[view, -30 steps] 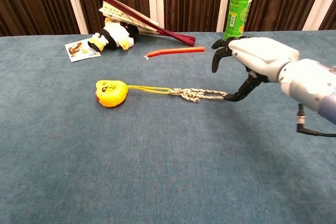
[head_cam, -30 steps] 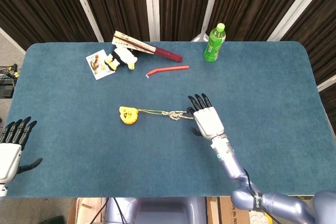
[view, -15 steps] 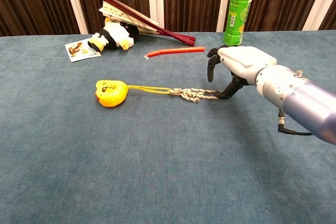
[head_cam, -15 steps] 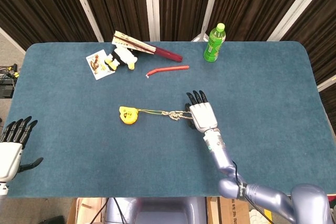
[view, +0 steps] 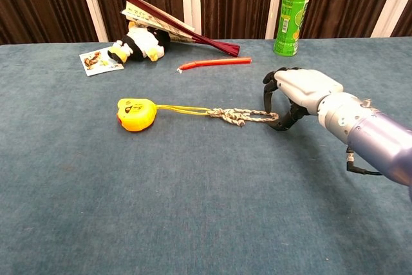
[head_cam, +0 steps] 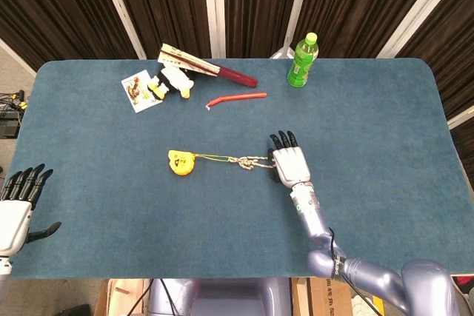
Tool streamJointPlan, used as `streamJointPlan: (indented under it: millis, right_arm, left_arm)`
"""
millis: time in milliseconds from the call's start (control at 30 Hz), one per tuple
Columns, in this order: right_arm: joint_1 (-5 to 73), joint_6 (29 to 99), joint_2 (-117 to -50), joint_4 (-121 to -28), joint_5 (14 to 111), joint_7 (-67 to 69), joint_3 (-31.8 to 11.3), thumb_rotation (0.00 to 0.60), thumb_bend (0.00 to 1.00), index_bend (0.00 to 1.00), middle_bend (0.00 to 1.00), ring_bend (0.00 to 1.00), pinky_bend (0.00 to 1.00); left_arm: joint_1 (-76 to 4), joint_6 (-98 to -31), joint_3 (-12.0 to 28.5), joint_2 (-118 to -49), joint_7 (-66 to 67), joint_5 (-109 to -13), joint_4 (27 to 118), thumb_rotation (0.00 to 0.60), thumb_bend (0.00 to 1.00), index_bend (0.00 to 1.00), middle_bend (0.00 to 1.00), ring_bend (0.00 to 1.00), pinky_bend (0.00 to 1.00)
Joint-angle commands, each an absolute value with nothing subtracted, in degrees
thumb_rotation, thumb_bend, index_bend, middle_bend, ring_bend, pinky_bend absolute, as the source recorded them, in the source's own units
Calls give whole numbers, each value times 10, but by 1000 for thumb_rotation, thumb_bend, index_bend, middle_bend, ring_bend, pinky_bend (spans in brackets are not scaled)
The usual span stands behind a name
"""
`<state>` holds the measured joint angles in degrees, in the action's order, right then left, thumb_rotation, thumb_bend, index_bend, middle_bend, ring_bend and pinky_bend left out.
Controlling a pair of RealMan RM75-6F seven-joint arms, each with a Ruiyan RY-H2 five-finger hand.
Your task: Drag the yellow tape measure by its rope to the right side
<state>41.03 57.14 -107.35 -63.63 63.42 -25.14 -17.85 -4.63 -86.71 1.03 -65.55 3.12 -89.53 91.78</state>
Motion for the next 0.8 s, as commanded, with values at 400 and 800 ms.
streamJointPlan:
  millis: [400,800]
  right_arm:
    - [414,569,-1081,-621,630,-239,-171,600,413,541,164,18,45]
    - [415,572,-1088,-614,622,-240,-168,600,416,554,169,18,50]
  left_arm:
    - [-47,-865,10,-655,28,-893,919,600,0,0,0,0,0]
    - [-47,-865,10,-654,25,-892,919,600,0,0,0,0,0]
